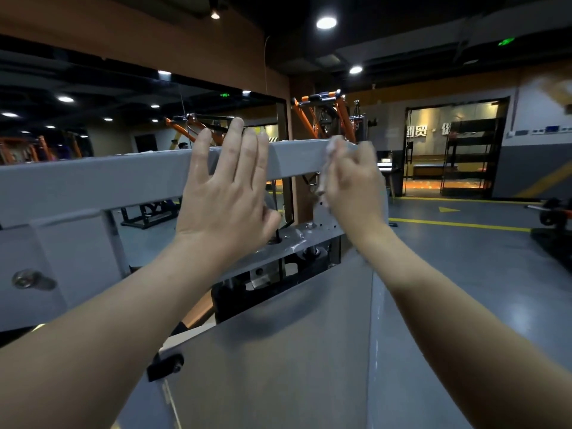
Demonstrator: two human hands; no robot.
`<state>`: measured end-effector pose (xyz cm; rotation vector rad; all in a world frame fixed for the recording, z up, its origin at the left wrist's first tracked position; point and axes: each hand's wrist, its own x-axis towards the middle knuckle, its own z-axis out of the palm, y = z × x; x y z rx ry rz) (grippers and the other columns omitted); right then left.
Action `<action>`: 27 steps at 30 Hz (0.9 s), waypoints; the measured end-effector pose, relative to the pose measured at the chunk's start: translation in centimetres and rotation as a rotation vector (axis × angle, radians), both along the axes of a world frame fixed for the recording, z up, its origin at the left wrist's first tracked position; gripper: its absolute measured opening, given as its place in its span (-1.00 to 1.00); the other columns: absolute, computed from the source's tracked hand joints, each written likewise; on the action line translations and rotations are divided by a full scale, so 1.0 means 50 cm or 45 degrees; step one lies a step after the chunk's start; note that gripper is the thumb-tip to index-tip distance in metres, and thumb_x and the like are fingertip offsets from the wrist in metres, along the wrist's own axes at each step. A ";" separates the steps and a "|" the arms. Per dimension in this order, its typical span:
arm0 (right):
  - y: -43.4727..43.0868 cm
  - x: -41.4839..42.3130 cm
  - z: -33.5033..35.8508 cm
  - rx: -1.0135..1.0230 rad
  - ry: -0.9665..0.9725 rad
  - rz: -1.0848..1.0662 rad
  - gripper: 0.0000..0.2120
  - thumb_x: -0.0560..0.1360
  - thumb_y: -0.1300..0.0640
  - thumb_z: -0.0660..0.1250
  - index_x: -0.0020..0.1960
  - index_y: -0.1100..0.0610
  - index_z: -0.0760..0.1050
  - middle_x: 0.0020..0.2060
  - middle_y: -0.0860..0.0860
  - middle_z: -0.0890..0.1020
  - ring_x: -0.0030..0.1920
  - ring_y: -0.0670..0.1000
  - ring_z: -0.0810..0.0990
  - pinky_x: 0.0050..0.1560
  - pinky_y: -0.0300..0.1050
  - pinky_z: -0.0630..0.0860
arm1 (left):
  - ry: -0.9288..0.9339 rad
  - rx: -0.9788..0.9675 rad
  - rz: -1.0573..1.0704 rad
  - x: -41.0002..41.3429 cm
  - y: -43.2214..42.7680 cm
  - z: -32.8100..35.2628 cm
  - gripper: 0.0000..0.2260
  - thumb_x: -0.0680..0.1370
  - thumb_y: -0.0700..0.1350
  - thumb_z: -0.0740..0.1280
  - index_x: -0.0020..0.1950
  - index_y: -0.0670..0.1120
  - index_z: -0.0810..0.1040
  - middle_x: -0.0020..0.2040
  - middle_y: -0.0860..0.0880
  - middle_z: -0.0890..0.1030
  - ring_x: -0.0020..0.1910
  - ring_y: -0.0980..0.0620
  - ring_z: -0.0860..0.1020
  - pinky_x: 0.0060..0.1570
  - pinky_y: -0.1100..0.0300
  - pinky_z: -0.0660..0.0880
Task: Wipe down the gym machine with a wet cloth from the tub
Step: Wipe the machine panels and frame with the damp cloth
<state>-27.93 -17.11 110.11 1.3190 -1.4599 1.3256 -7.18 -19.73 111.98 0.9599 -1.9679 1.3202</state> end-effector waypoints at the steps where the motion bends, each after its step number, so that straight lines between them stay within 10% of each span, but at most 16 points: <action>1: 0.002 -0.017 0.006 0.002 -0.155 -0.040 -0.72 0.69 0.15 0.19 0.32 0.25 0.50 -0.05 0.04 0.40 -0.29 -0.18 0.35 -0.29 -0.33 0.52 | 0.007 0.002 -0.002 0.000 -0.001 0.000 -0.23 0.58 0.20 -0.07 0.63 -0.30 -0.01 0.60 -0.26 0.17 0.63 -0.24 0.05 0.55 -0.31 -0.03; 8: -0.008 0.046 -0.025 0.040 0.120 0.081 -0.72 0.65 0.24 0.27 0.29 0.36 0.51 -0.09 0.13 0.48 -0.28 -0.11 0.38 -0.36 -0.42 0.35 | 0.007 0.004 0.004 -0.001 -0.003 -0.001 -0.21 0.58 0.23 -0.01 0.63 -0.29 -0.04 0.60 -0.27 0.17 0.63 -0.24 0.05 0.54 -0.30 -0.05; 14: -0.001 -0.013 0.007 0.013 -0.420 -0.059 -0.75 0.71 0.17 0.14 0.10 0.30 0.53 -0.04 0.07 0.39 -0.30 -0.20 0.31 -0.21 -0.55 0.35 | 0.005 0.012 0.010 -0.001 0.002 -0.001 -0.23 0.58 0.20 -0.01 0.63 -0.29 -0.01 0.59 -0.26 0.18 0.63 -0.24 0.06 0.54 -0.30 0.01; 20: -0.012 0.079 -0.019 0.002 0.156 0.172 -0.71 0.64 0.25 0.30 0.30 0.37 0.51 -0.11 0.01 0.39 -0.31 -0.16 0.32 -0.39 -0.46 0.31 | 0.002 0.000 0.017 0.000 -0.001 -0.002 -0.21 0.60 0.25 -0.05 0.63 -0.29 -0.05 0.60 -0.27 0.17 0.63 -0.24 0.05 0.55 -0.29 -0.02; 27: -0.010 0.088 0.007 -0.056 -0.057 0.141 -0.76 0.67 0.19 0.24 0.18 0.31 0.59 -0.06 0.03 0.43 -0.27 -0.19 0.36 -0.27 -0.46 0.36 | -0.002 -0.010 0.037 0.000 -0.001 -0.002 -0.19 0.59 0.27 -0.05 0.64 -0.28 -0.05 0.60 -0.26 0.16 0.63 -0.23 0.05 0.55 -0.28 0.01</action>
